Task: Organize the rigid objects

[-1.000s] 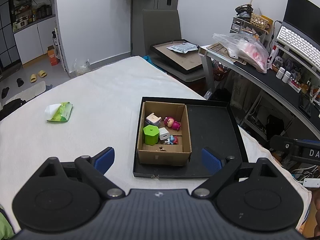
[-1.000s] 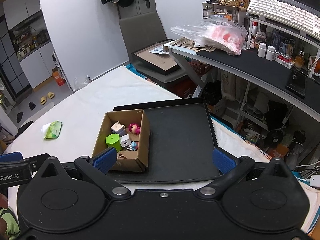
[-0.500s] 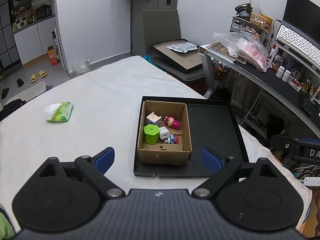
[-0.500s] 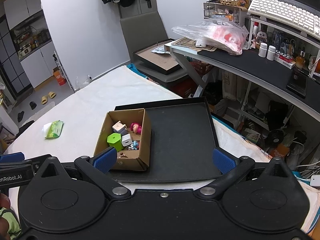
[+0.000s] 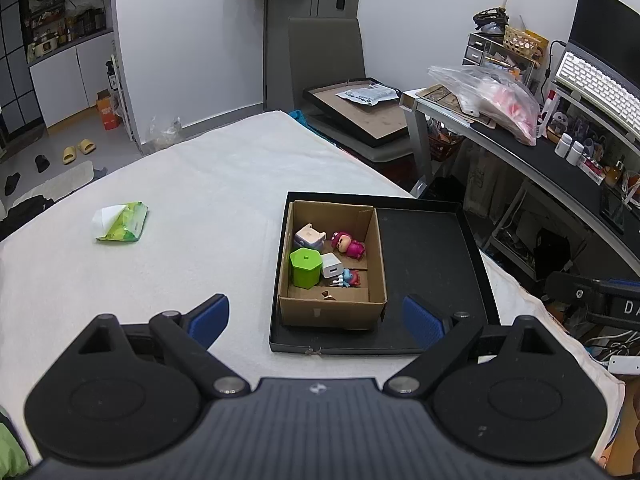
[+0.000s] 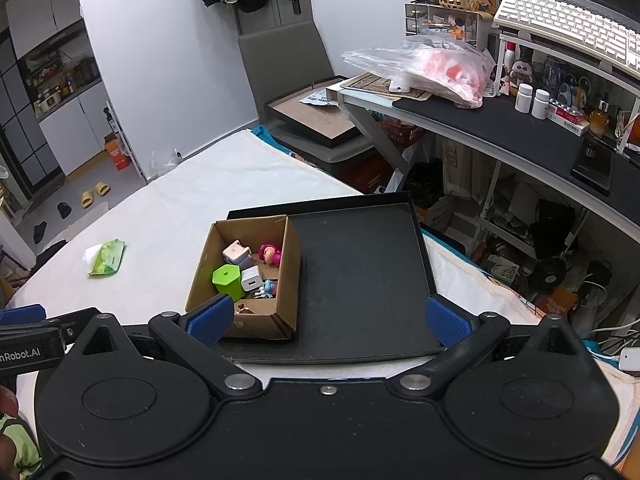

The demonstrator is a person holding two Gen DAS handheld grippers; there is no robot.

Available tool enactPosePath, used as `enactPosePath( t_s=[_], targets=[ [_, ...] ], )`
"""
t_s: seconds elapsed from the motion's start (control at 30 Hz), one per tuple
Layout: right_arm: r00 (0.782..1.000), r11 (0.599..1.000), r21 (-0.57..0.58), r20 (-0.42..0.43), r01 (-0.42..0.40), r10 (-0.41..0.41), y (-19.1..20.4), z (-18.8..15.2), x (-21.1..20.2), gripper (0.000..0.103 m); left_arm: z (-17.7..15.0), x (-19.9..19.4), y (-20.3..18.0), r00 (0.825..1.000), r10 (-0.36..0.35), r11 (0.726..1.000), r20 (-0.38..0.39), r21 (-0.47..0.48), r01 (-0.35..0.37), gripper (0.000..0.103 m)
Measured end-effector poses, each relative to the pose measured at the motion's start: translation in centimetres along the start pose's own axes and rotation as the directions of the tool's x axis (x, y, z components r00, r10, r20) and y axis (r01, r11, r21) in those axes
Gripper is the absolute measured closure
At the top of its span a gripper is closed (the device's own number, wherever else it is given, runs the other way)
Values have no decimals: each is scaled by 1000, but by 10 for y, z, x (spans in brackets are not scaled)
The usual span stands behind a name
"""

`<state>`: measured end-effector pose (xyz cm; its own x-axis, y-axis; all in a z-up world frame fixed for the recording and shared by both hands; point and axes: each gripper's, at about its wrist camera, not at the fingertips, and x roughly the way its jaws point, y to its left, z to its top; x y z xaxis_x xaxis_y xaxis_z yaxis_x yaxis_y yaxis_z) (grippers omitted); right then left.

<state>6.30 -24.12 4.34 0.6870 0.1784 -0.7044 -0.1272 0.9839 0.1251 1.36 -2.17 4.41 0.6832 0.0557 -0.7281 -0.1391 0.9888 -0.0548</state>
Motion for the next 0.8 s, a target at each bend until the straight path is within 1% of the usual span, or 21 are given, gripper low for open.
enactPosePath(
  t_s=[0.8],
  targets=[
    [1000, 1000, -1, -10, 2, -2, -1, 0, 3, 0, -1, 2, 1, 1000, 3, 1000, -9, -3, -3, 10]
  ],
)
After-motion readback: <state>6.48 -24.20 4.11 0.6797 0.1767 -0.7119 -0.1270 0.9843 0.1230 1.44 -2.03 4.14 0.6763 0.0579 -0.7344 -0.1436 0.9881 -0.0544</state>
